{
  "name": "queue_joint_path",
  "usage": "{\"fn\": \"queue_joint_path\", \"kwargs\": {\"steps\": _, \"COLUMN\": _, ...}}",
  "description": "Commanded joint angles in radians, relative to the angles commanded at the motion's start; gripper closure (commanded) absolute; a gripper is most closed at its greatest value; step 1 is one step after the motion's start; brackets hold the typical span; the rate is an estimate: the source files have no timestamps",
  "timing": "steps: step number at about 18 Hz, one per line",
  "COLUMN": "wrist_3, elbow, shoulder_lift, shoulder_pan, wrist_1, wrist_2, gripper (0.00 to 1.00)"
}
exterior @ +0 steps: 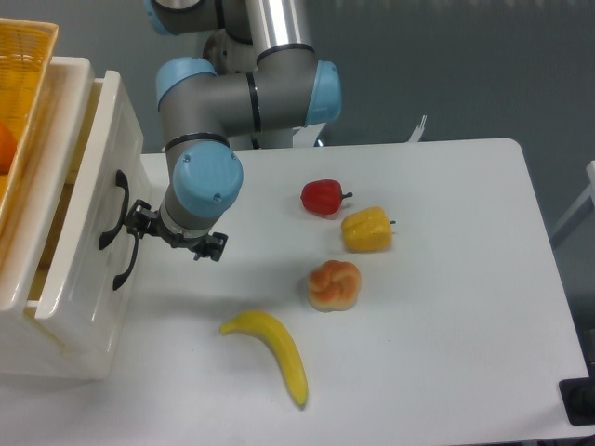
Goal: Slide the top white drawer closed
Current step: 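Press the gripper against the closed drawer front near the handles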
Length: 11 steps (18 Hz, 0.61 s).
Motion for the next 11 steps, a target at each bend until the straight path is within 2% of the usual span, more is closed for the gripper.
{"fn": "queue_joint_path", "kwargs": {"steps": 11, "wrist_3": 0.0, "elbow": 0.0, "shoulder_lift": 0.002, "shoulder_pan": -0.011, "wrist_1": -0.002, "wrist_2": -0.003, "gripper": 0.0}}
